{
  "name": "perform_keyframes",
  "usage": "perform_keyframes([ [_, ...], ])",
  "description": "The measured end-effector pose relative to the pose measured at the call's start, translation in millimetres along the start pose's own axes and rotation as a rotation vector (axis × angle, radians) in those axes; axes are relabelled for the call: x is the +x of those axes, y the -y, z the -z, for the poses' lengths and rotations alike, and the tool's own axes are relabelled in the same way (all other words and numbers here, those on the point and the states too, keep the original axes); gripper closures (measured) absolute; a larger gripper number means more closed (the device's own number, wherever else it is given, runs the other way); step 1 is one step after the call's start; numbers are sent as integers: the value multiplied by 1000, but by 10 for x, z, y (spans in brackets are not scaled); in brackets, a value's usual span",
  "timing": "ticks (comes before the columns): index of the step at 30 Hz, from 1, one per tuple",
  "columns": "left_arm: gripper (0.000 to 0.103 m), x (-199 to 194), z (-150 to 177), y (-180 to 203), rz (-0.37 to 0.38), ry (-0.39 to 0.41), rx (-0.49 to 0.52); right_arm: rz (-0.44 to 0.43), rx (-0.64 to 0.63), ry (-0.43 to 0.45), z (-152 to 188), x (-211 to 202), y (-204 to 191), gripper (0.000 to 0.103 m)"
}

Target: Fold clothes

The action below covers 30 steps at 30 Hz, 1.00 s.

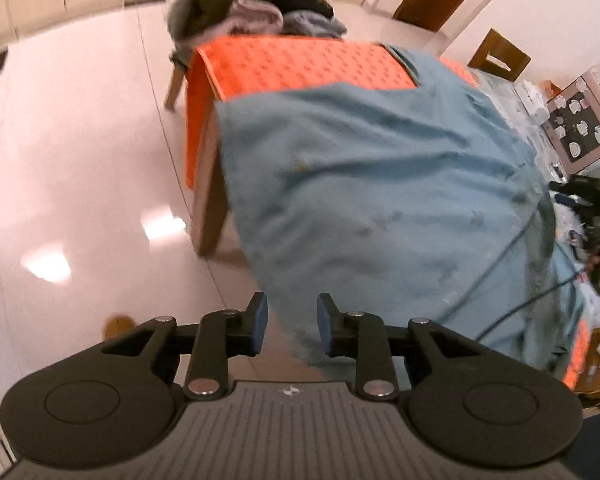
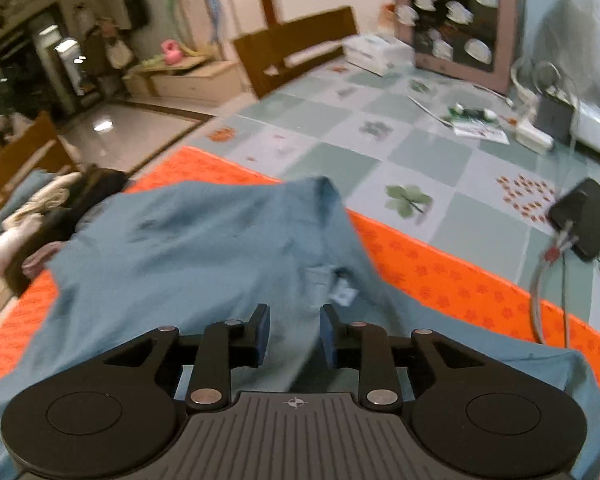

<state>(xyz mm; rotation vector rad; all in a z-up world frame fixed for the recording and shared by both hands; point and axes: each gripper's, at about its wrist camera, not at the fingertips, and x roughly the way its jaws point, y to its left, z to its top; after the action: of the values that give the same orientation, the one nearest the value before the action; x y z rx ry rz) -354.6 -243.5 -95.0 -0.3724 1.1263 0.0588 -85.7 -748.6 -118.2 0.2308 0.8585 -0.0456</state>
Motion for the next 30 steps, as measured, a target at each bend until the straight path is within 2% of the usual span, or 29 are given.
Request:
perform_keyframes([
  [4,71,-12,-96,-176,-41,50,38,-79,-36,22,28,-278,-241,73],
  [7,62,-23,-168,-307,-73,96,92,-130,-69,36,101,-480,-462,72],
  [12,58,58,-303,-520,-143,162,220,-200,-129,33,314,-731,-835,71],
  [16,57,168,-416,-673,-166,195,306,-252,-166,20,544,-862,-1139,71],
  [20,54,310,-563,-814,-135,214,380,-276,-187,9,813,-955,-1465,71],
  [25,53,573,-739,-928,-83,213,551,-280,-193,17,1162,-1114,-1909,71],
  [30,53,703,-952,-995,44,226,753,-248,-213,31,1516,-1245,-2469,68],
])
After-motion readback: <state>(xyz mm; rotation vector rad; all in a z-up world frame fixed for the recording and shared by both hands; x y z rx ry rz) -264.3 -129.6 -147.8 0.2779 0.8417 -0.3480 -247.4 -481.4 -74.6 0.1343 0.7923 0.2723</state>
